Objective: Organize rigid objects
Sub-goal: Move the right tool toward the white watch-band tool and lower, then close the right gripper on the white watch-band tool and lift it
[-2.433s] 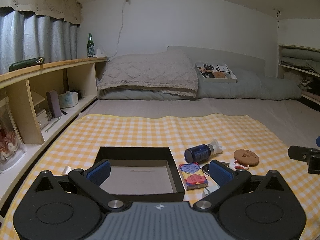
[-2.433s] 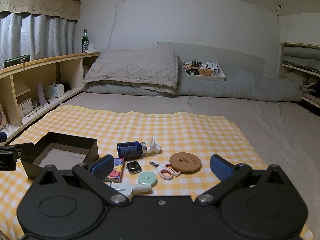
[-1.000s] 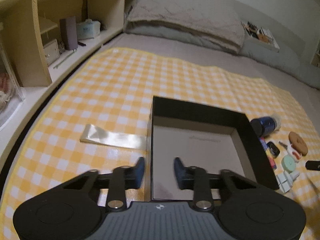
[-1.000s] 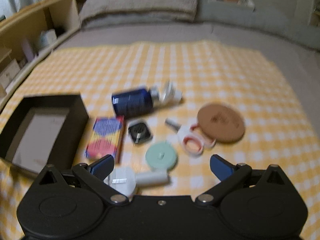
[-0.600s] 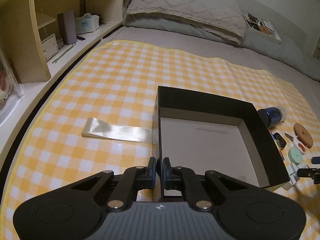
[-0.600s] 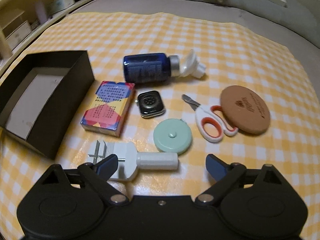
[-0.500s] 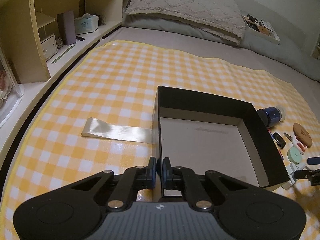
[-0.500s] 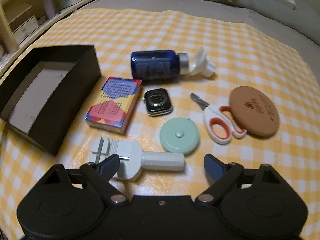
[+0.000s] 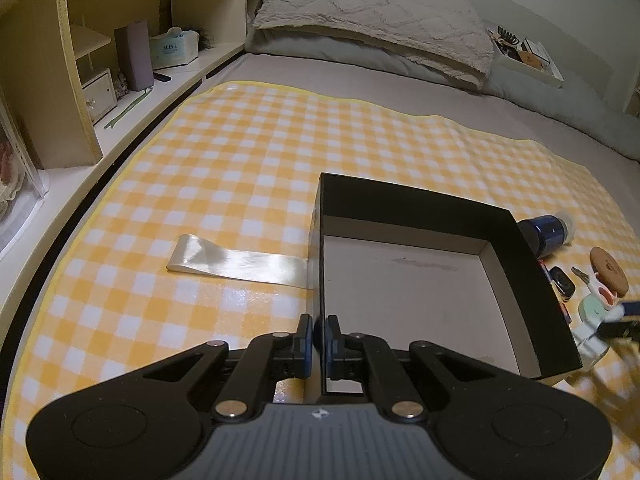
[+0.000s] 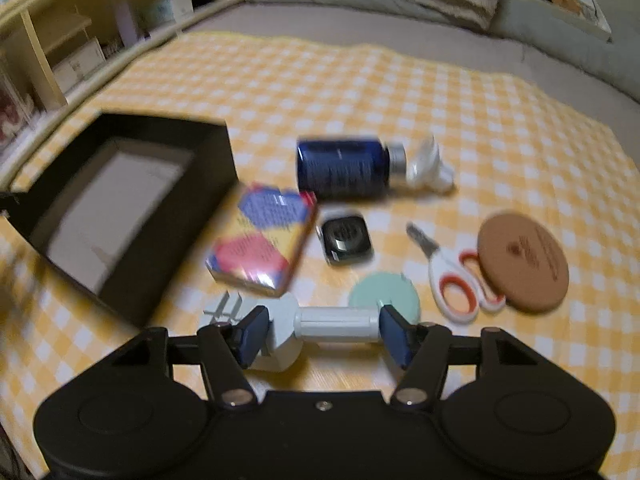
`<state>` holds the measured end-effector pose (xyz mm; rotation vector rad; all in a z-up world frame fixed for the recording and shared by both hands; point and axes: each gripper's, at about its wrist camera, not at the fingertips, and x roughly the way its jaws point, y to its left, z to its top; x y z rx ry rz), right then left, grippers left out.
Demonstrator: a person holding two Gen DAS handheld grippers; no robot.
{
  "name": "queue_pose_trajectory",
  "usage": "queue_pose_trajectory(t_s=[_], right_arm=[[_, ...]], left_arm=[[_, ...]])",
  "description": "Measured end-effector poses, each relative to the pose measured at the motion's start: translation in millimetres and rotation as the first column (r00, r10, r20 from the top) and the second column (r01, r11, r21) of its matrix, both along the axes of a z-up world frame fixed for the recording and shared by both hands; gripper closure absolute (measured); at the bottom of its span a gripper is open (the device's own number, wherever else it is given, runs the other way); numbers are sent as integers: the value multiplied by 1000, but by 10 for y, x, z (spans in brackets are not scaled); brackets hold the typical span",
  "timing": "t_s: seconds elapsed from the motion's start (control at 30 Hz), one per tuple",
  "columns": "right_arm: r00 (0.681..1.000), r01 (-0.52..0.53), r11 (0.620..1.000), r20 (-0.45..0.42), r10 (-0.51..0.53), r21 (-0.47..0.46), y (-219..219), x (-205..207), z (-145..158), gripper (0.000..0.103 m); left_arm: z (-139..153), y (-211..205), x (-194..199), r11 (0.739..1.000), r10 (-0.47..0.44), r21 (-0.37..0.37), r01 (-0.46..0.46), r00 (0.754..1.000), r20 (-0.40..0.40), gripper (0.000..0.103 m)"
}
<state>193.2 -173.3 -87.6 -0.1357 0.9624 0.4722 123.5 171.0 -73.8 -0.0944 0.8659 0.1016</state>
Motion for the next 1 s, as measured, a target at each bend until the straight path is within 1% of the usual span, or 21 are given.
queue_pose_trajectory(t_s=[0.13, 0.2, 0.23, 0.27, 0.33, 0.4, 0.43, 0.47, 0.5, 0.53, 0.57, 0.63, 0.7, 0.77, 0.8, 0.87, 0.93, 1.0], right_arm=[[999, 15, 998, 50, -18, 59, 102, 40, 258, 42], [997, 34, 994, 62, -40, 102, 178, 84, 376, 65], [997, 48, 991, 58, -55, 129, 206, 120, 408, 95], [997, 66, 985, 40, -73, 159, 239, 168, 439, 100], [994, 99, 980, 26, -105, 174, 340, 235, 463, 99], [994, 92, 983, 40, -100, 159, 461, 267, 474, 95], [995, 83, 986, 46, -91, 148, 522, 283, 476, 84], [995, 79, 987, 48, -86, 137, 564, 296, 473, 63], [995, 80, 990, 49, -86, 119, 600, 303, 471, 55], [996, 73, 993, 48, -78, 97, 630, 310, 456, 50], [997, 64, 994, 43, -68, 83, 635, 316, 426, 50], [997, 73, 995, -5, -73, 63, 580, 328, 328, 50], [989, 129, 989, -86, -123, 68, 490, 386, 228, 50], [973, 182, 979, -158, -166, 89, 409, 442, 137, 51], [968, 200, 976, -176, -181, 93, 389, 463, 104, 52], [969, 198, 976, -169, -181, 89, 406, 462, 63, 52], [975, 173, 981, -159, -158, 85, 449, 475, 59, 52], [975, 159, 984, -172, -144, 79, 492, 488, 43, 53]], left_arm=[[5, -15, 23, 1000, 9, 10, -9, 1000, -5, 97], [10, -22, 37, 1000, 13, 16, -13, 1000, -8, 98], [11, -27, 40, 1000, 15, 19, -15, 1000, -8, 98], [11, -27, 42, 1000, 17, 20, -17, 1000, -10, 98], [10, -31, 43, 1000, 17, 25, -17, 1000, -10, 98], [12, -33, 44, 1000, 20, 19, -20, 1000, -11, 98], [13, -26, 42, 1000, 21, 15, -21, 1000, -11, 98], [16, -23, 42, 1000, 23, 12, -22, 1000, -11, 97], [18, -25, 39, 1000, 21, 10, -21, 1000, -11, 97], [15, -17, 41, 1000, 18, 11, -18, 1000, -11, 97], [14, -16, 39, 1000, 15, 9, -15, 1000, -10, 97], [2, 9, 35, 1000, 9, 3, -9, 1000, -11, 97], [-6, 19, 32, 1000, 4, 0, -4, 1000, -13, 97], [-3, 20, 32, 1000, 1, 2, -1, 1000, -12, 97], [-1, 17, 31, 1000, 0, 4, 0, 1000, -12, 97], [-2, 9, 27, 1000, -2, 7, 2, 1000, -12, 96], [-4, 7, 25, 1000, -1, 7, 1, 1000, -14, 96], [-7, 10, 23, 1000, -1, 4, 1, 1000, -16, 96]])
